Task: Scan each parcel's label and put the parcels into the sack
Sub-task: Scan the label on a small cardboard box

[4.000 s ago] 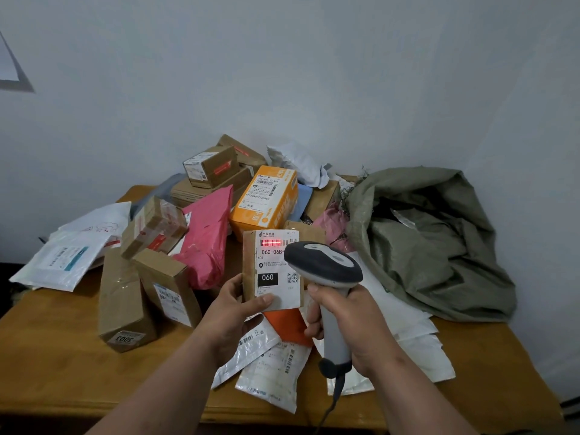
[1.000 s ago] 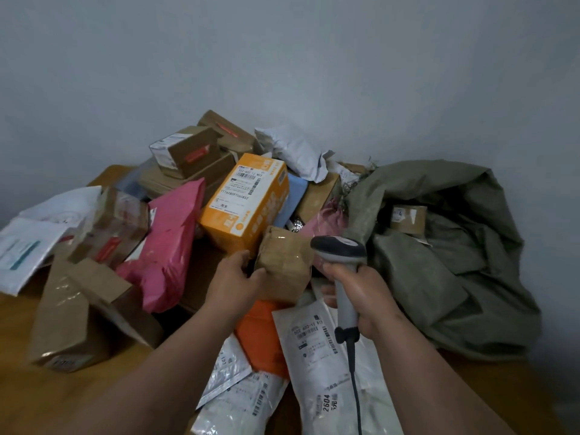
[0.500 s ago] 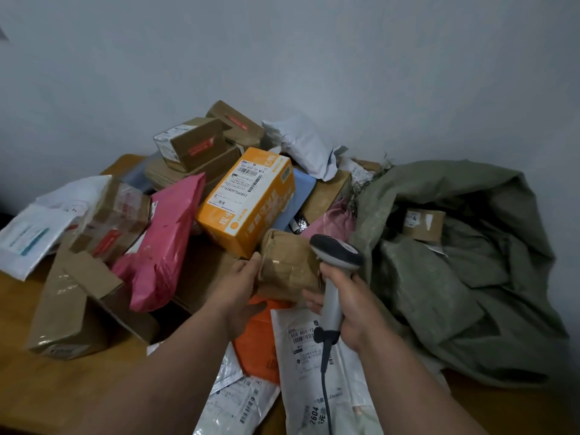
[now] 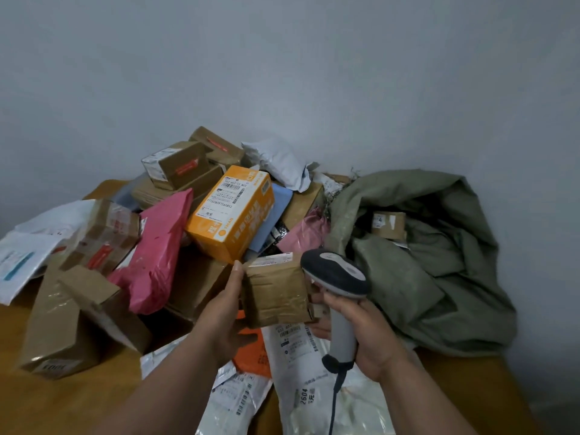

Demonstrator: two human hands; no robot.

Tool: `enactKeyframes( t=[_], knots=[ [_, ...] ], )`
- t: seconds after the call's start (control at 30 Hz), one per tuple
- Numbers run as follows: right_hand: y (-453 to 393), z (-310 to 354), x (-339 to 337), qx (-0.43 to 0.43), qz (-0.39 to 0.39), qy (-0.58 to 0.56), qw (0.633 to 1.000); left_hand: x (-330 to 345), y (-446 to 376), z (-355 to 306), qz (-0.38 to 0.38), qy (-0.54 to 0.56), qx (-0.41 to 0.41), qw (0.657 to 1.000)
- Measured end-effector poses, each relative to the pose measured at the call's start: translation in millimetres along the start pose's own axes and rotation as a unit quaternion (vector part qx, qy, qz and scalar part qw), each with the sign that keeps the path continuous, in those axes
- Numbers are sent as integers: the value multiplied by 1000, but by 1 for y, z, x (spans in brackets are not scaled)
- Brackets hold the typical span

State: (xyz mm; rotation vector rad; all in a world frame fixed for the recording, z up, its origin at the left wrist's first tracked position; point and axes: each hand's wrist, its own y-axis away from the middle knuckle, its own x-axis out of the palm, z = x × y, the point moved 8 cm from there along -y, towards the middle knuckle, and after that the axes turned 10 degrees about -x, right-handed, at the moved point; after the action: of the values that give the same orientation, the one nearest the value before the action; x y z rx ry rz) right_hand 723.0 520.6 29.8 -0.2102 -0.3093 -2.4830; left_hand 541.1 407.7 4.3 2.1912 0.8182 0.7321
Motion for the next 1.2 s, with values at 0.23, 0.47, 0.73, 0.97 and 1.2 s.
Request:
enactKeyframes(
  t=[0.23, 0.47, 0.73, 0.97, 1.2],
  knots=[
    [47, 2, 10, -35, -63, -1, 997, -15, 46, 12, 128, 67, -6, 990],
    [89, -1, 28, -42, -91, -6, 995, -31, 85, 15, 160, 60, 42, 984],
    [116, 24, 35, -60, -92, 80, 991, -46, 105, 10, 124, -19, 130, 983],
    [131, 61, 51, -104, -23, 160, 981, -28, 107, 15, 126, -28, 169, 977],
    [143, 63, 39, -84, -18, 165, 983, -11, 111, 23, 135, -23, 196, 971]
  ],
)
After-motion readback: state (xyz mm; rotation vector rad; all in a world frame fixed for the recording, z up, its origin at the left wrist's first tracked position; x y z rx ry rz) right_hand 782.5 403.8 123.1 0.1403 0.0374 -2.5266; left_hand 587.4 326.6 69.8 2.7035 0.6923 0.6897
